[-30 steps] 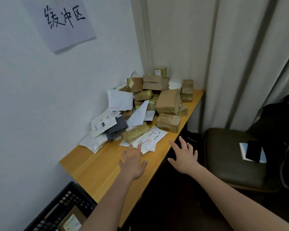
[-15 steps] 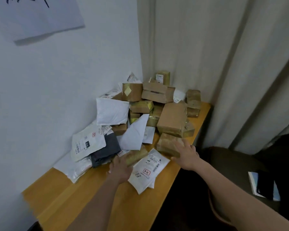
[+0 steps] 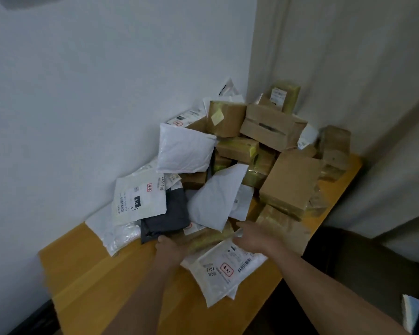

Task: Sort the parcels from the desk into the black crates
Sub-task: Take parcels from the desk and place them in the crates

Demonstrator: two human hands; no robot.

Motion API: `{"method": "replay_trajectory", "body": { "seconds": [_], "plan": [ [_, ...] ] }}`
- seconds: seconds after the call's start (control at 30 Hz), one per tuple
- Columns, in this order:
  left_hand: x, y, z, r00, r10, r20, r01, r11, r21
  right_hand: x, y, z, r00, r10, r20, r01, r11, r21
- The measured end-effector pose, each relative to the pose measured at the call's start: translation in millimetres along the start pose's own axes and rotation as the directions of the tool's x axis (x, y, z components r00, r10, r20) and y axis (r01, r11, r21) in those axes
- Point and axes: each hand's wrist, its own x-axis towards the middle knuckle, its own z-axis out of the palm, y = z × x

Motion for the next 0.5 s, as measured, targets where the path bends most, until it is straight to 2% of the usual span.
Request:
{"method": "replay_trajectory", "body": {
  "seconds": [0.07, 0.17, 0.27, 0.33, 0.5],
  "plan": [
    [-8, 5, -5, 0.999, -0.009, 0.045, 0.017, 0.983, -0.182, 7, -6, -6, 0.999, -0.039, 0.027, 0.035, 0.992, 0.117],
    [-21, 10, -8, 0.982, -0.074, 0.173, 0.136, 0.915, -0.379, 26, -5, -6, 0.996, -0.046, 0.07, 0.027, 0.967, 0.254],
    [-18, 9, -10, 0.969, -0.104, 0.225, 0.204, 0.847, -0.49, 42, -11, -8, 0.995, -0.052, 0.089, 0.021, 0.948, 0.318],
    [-17, 9, -16, 0.973, -0.091, 0.213, 0.193, 0.826, -0.53, 51, -16, -16, 0.995, -0.055, 0.082, 0.029, 0.959, 0.282],
    [-17, 21, -43, 0.985, -0.061, 0.163, 0.145, 0.807, -0.573, 60, -37, -49, 0.999, -0.037, 0.004, 0.032, 0.912, 0.409]
  ]
}}
